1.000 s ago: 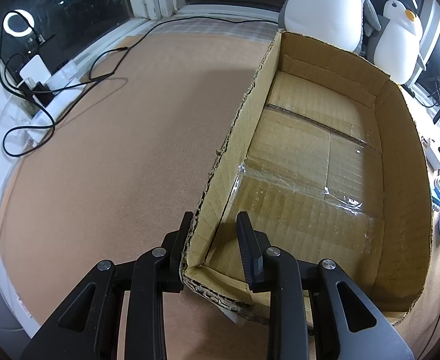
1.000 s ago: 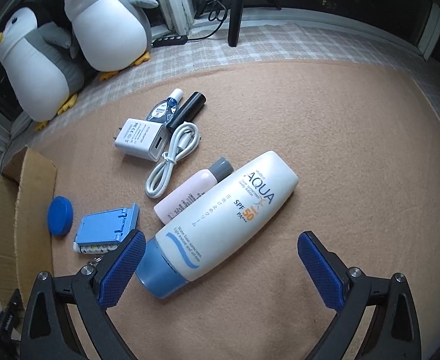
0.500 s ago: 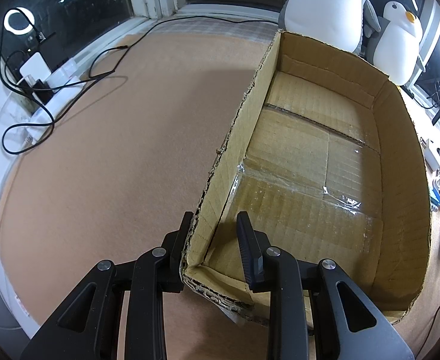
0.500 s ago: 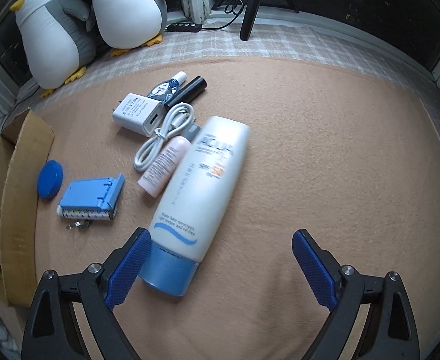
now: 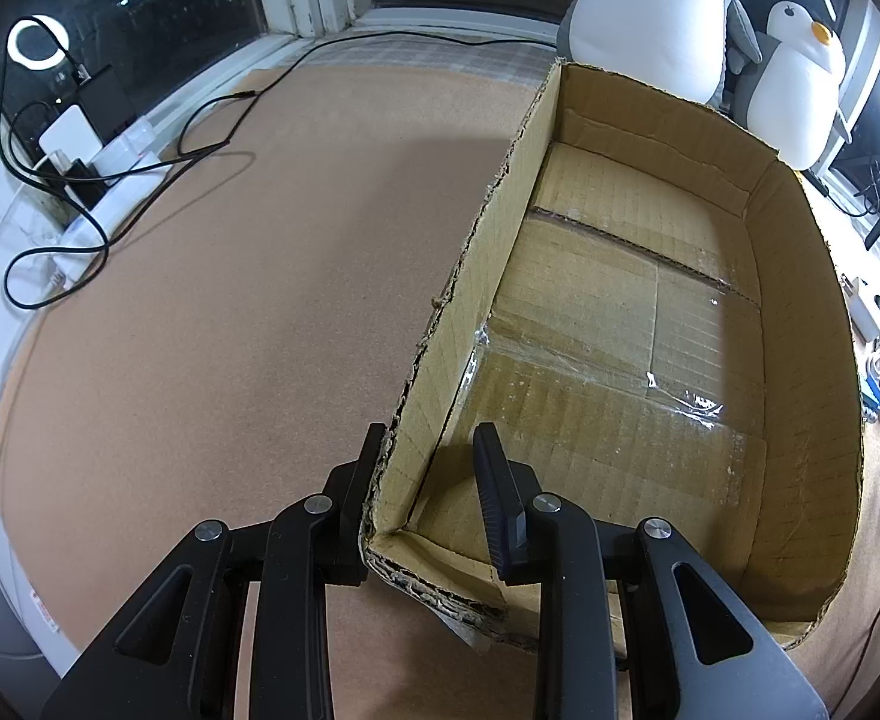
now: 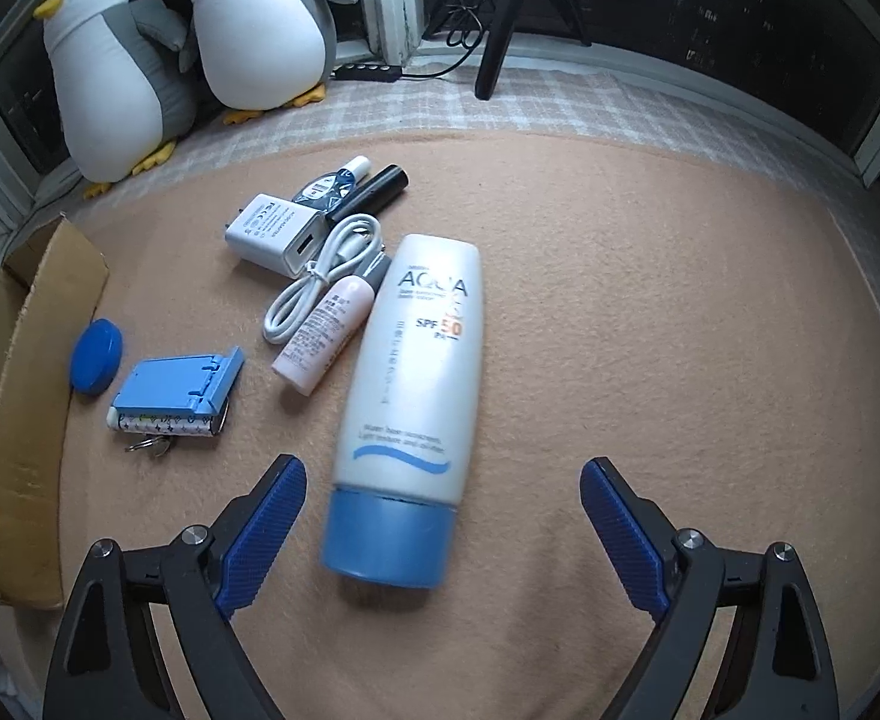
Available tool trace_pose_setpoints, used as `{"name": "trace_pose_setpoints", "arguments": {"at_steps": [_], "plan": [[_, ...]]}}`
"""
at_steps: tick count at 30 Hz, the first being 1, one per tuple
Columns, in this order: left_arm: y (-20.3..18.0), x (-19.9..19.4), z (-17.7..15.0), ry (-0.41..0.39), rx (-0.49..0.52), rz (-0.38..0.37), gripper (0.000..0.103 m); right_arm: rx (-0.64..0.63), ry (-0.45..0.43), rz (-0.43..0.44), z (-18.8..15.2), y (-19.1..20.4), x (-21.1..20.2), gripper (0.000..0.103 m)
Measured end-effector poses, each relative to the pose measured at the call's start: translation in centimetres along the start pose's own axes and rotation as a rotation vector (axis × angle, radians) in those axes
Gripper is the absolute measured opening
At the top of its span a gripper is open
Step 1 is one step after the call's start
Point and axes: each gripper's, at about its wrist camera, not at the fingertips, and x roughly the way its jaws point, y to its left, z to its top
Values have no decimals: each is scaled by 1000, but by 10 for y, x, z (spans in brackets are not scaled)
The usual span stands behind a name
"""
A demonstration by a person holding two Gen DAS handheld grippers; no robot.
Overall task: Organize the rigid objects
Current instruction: 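Rest the left tool on the box rim while the right tool approaches the AQUA tube, then close the right gripper around the white AQUA sunscreen tube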
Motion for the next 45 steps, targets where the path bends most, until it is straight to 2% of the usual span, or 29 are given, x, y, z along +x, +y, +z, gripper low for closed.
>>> {"name": "trace_pose_setpoints", "arguments": {"at_steps": [3, 7, 9, 11, 14, 17, 18, 25, 34, 39, 45], "plan": [[0, 0, 0, 0, -1, 0, 27, -3, -25, -23, 1, 7, 3, 90], [0, 0, 0, 0, 0, 1, 27, -9, -36, -52, 1, 11, 9, 73], [0, 0, 0, 0, 0, 1, 27, 7, -24, -44, 1, 8, 14, 70], [0, 0, 0, 0, 0, 0, 27, 23, -24, -33, 0, 5, 19, 63], [0, 0, 0, 0, 0, 1, 27, 23, -51, -33, 0, 5, 19, 60], [-1, 1, 0, -1, -1, 2, 27, 1, -62, -18, 1, 8, 18, 46], [-1, 1, 0, -1, 0, 2, 27, -6, -63, -18, 2, 8, 18, 44], [-2, 1, 1, 0, 1, 3, 27, -22, -58, 10, -5, 1, 14, 44], [-3, 2, 1, 0, 0, 3, 27, -21, -99, 25, -23, -4, -8, 44], [-1, 1, 0, -2, 0, 2, 27, -51, -138, 76, -16, 12, -35, 44], [-1, 0, 0, -1, 0, 1, 27, -118, -181, 165, -1, 54, -66, 44]]}}
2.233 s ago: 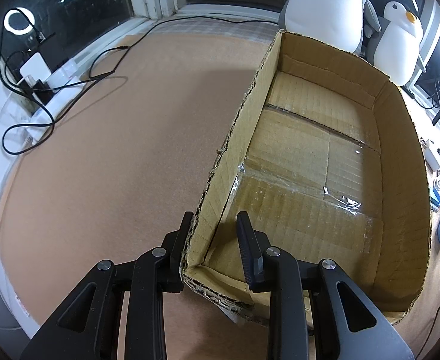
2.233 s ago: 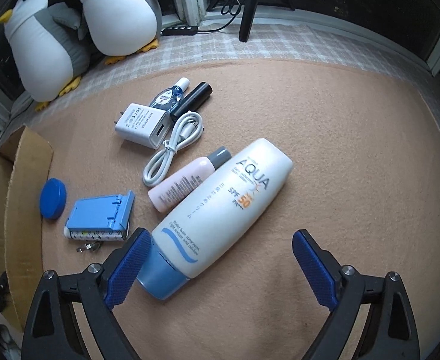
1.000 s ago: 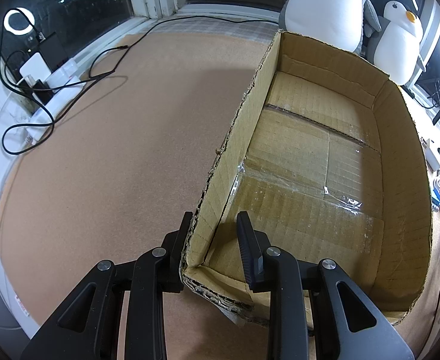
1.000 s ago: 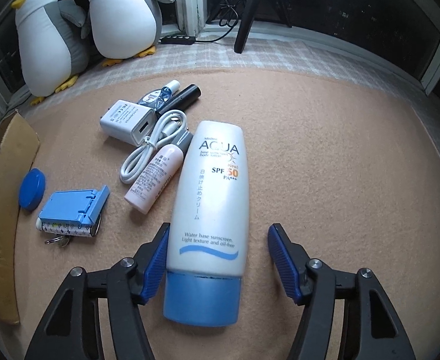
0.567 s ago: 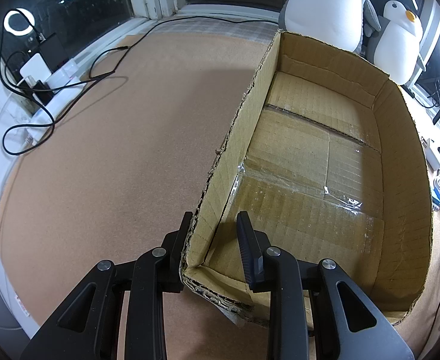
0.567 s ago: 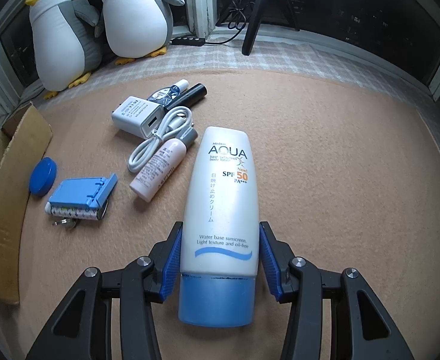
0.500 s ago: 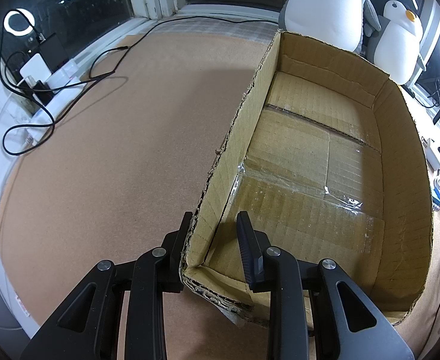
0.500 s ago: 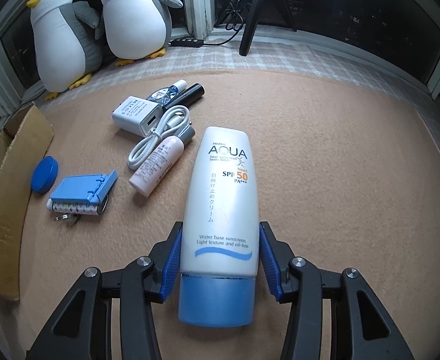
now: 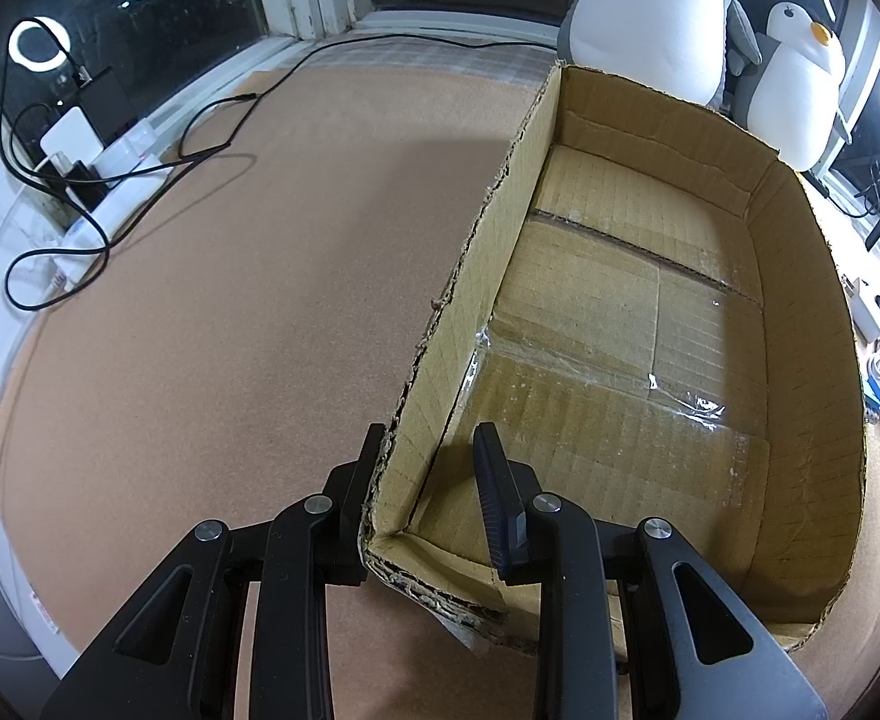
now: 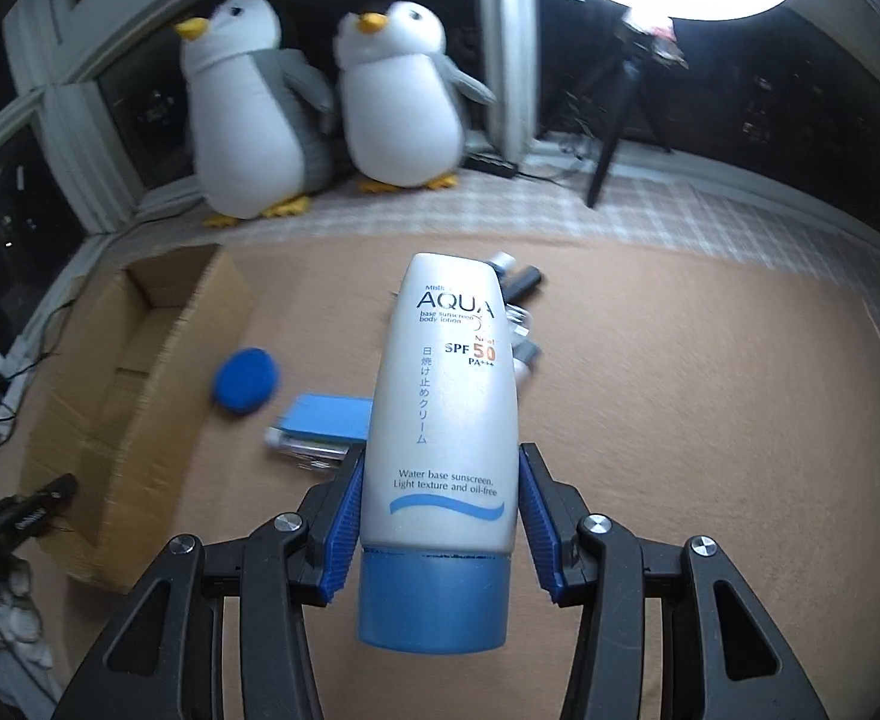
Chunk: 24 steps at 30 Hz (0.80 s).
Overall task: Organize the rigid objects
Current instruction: 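Close the right gripper around the white AQUA sunscreen tube, then carry the AQUA tube into the box and open the right gripper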
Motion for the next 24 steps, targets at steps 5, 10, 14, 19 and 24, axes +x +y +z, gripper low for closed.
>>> {"name": "trace_pose_setpoints", "arguments": {"at_steps": [5, 10, 14, 19, 24], "plan": [[0, 0, 1, 0, -2, -3, 27, -56, -21, 85, 20, 48, -8, 44], [0, 0, 3, -1, -4, -7, 27, -120, -17, 165, 27, 98, -5, 44], [0, 1, 3, -2, -7, -10, 27, -177, -12, 208, 25, 134, -2, 44], [0, 1, 2, -3, -7, -10, 27, -209, 15, 244, 22, 163, 7, 44], [0, 1, 3, -5, -8, -11, 27, -228, 40, 249, 21, 181, 20, 44]]}}
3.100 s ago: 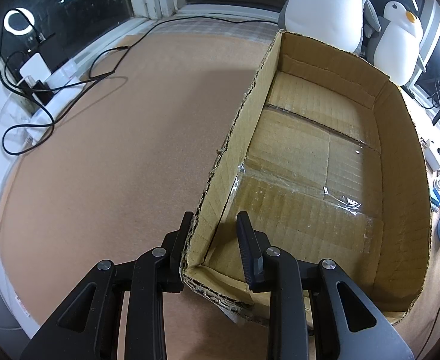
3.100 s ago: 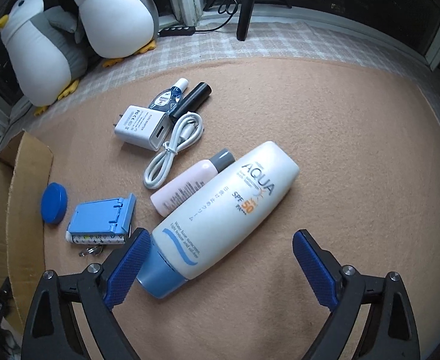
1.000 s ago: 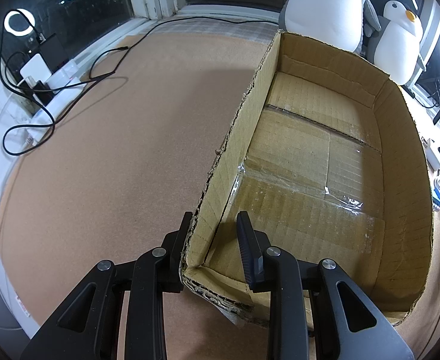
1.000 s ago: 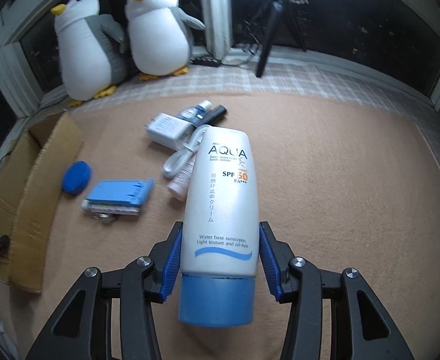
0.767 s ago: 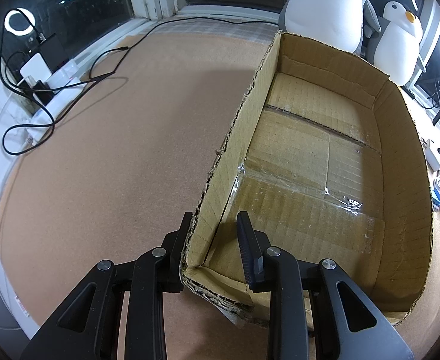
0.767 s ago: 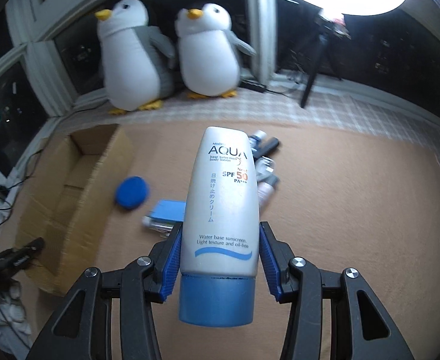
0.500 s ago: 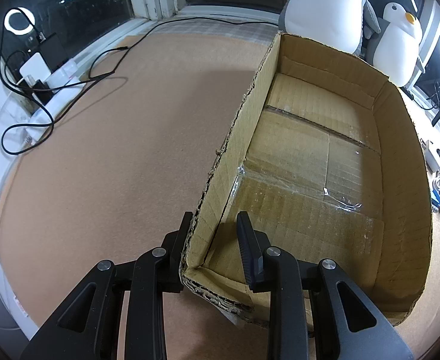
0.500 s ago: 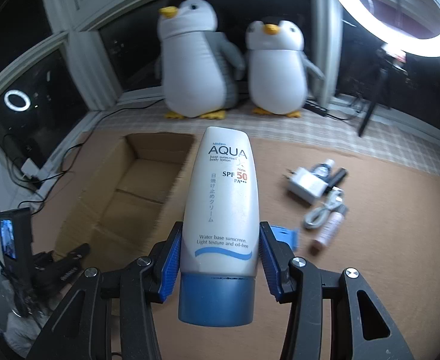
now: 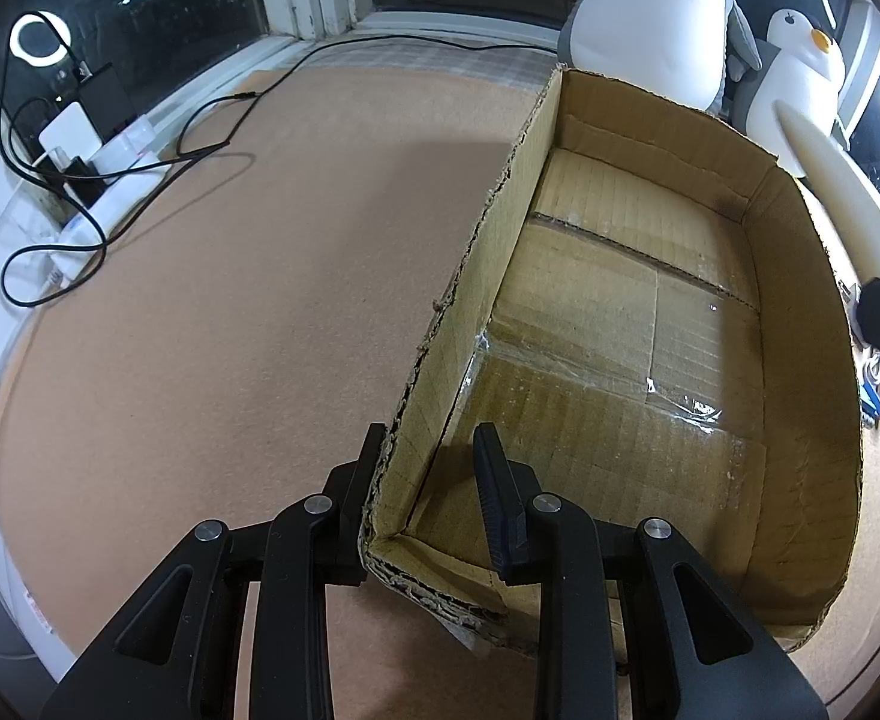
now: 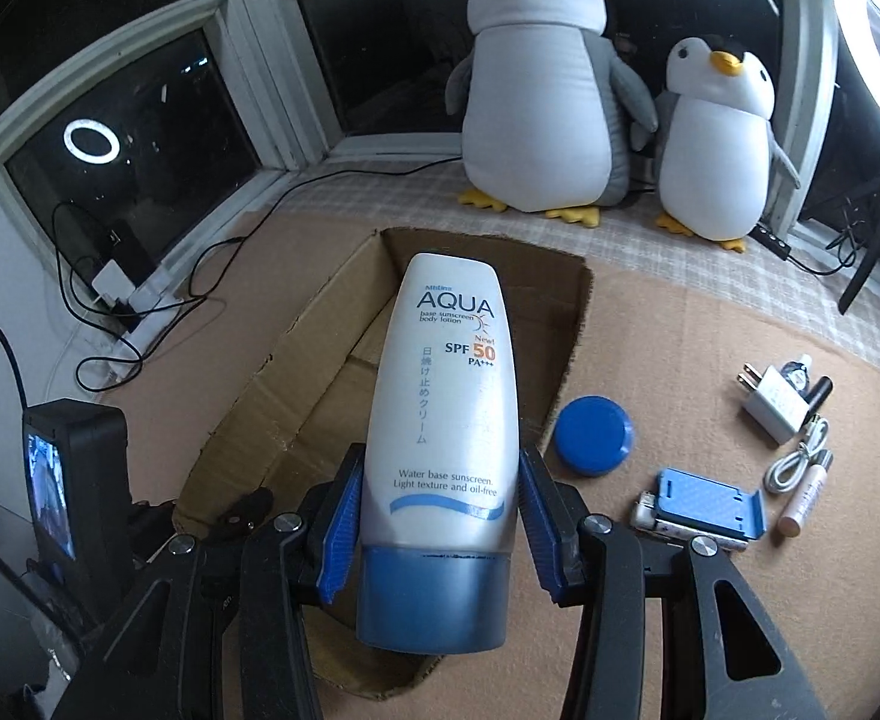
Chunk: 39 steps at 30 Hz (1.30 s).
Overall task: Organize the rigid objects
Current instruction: 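Carry the AQUA tube into the box and open the right gripper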
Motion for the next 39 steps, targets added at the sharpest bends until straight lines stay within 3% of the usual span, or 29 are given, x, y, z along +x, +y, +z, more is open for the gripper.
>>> {"name": "trace_pose_setpoints", "arguments": {"at_steps": [14, 16, 18, 31, 39], "plan": [[1, 0, -2, 0, 3, -1, 27, -21, 60, 11, -2, 9, 25, 46], [1, -1, -2, -1, 4, -1, 27, -32, 54, 13, -2, 10, 23, 58], [1, 0, -3, -2, 4, 0, 27, -42, 41, 5, -2, 12, 20, 62], [2, 0, -4, -2, 7, 1, 27, -3, 29, -7, -2, -3, 9, 62], [2, 0, -4, -2, 7, 2, 27, 55, -6, -40, -5, -33, -11, 62]]}}
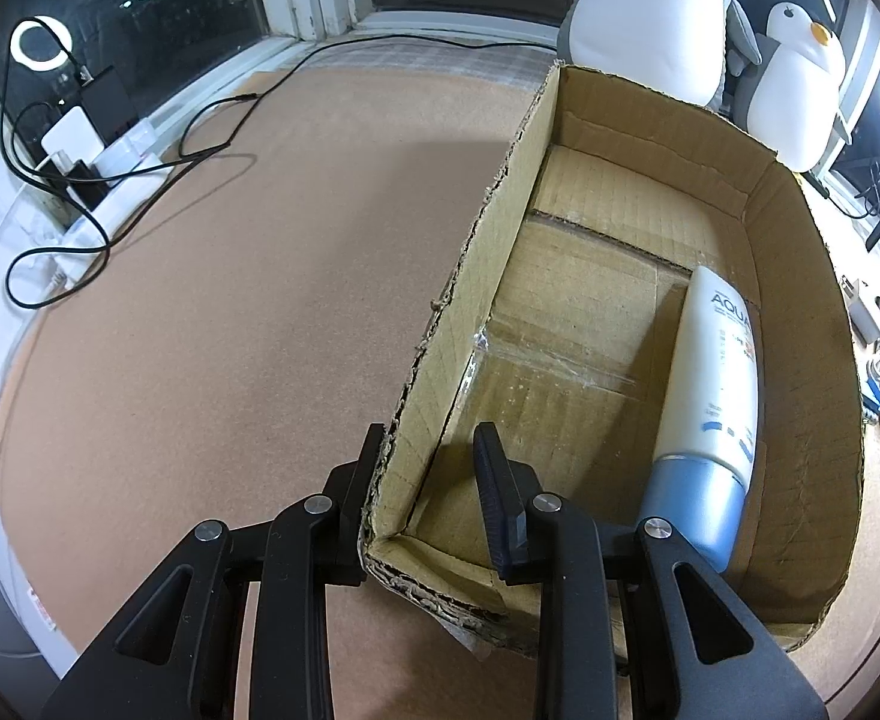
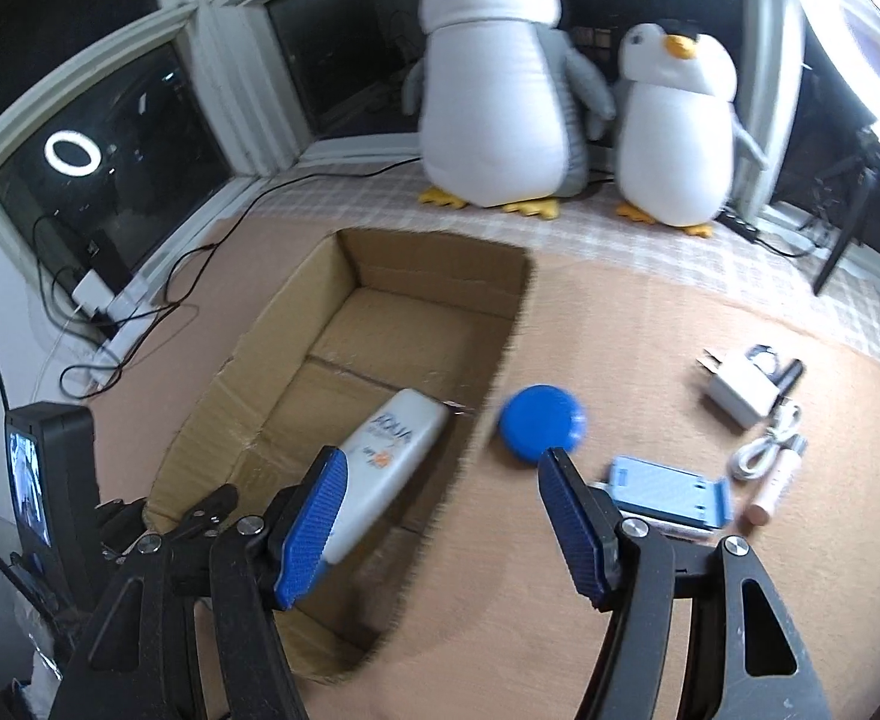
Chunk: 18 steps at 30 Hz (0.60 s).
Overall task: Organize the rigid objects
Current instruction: 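Carry the AQUA tube into the box and open the right gripper, then move the right gripper to the small pink bottle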
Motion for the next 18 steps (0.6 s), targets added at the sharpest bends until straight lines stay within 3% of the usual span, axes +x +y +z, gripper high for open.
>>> {"name": "trace_pose_setpoints", "arguments": {"at_steps": [18], "plan": [[0, 0, 0, 0, 0, 1, 27, 231, -32, -132, -18, -124, -29, 62]]}}
